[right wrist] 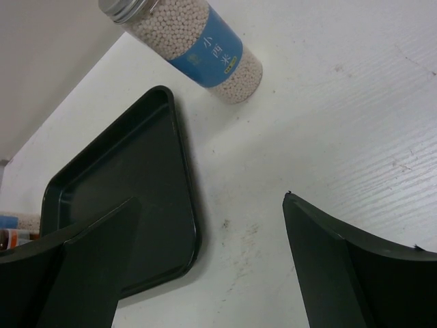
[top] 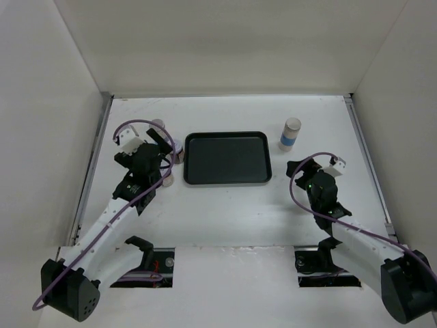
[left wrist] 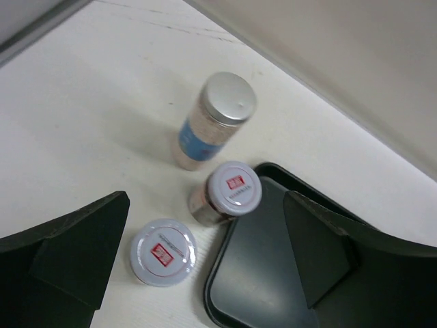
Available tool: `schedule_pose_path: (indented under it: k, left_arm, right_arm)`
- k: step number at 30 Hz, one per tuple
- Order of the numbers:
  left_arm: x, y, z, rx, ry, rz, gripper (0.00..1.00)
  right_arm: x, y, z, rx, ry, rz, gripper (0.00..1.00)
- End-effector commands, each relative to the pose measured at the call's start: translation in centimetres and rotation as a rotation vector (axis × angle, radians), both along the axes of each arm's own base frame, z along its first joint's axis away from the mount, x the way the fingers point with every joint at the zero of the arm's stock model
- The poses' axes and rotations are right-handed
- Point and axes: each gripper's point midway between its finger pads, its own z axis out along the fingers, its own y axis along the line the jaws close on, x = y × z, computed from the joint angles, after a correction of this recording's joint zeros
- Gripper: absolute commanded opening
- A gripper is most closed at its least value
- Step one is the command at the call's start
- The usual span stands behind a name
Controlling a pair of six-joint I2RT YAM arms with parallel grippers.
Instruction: Organize the condiment bottles
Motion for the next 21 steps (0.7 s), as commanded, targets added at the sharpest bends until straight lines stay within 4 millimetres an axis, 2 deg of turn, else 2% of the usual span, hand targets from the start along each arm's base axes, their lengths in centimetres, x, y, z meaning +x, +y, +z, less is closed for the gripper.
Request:
schedule_pose_path:
  k: [1,6,8,11,12,14,15,17,19,21]
  left_arm:
    - [-0.1,2.3,-0.3,-0.019,-0.016,0.083,1.00]
    - [1.2,2.1,0.5,-0.016,-0.051,0.075,1.00]
    - [2.2,2.1,1.6,0.015,-0.057,0.077,1.00]
    - [3.9,1.8,3.9,0.047,-0.094,0.064,1.00]
    - [4.4,1.9,4.4,0.070,-0.097,0.069,1.00]
    - [5.5,1.7,4.6,0.094,-0.084,0.058,1.00]
    - [6.1,1.5,4.5,0.109,-0.069,0.053,0.96]
    - [7.3,0.8,3.9,0.139,-0.033,0.018,0.77]
    - [8.6,0.1,3.2,0.161,0.005,-0.015,0.74]
    - [9.6,-0.6,2.6,0.176,0.042,-0.044,0.81]
  right_arm:
    - [0.8,0.4,3.3,0.031,-0.101,-0.005,0.93]
    - [1.4,0.6,2.4,0.014,-0.074,-0.010,0.93]
    - [1.8,1.0,1.6,0.007,-0.050,0.000,0.92]
    - [1.7,2.0,2.1,0.014,-0.062,0.042,0.87]
    - [1.6,2.0,2.5,0.015,-0.077,0.043,0.83]
    - [1.4,1.9,2.9,0.008,-0.092,0.044,0.62]
    - [1.3,1.9,3.0,0.009,-0.095,0.044,0.55]
    - [1.3,2.0,2.9,0.005,-0.092,0.051,0.47]
    - [1.4,2.1,2.9,0.003,-0.089,0.054,0.49]
    - [1.5,2.4,3.0,-0.006,-0.092,0.069,0.58]
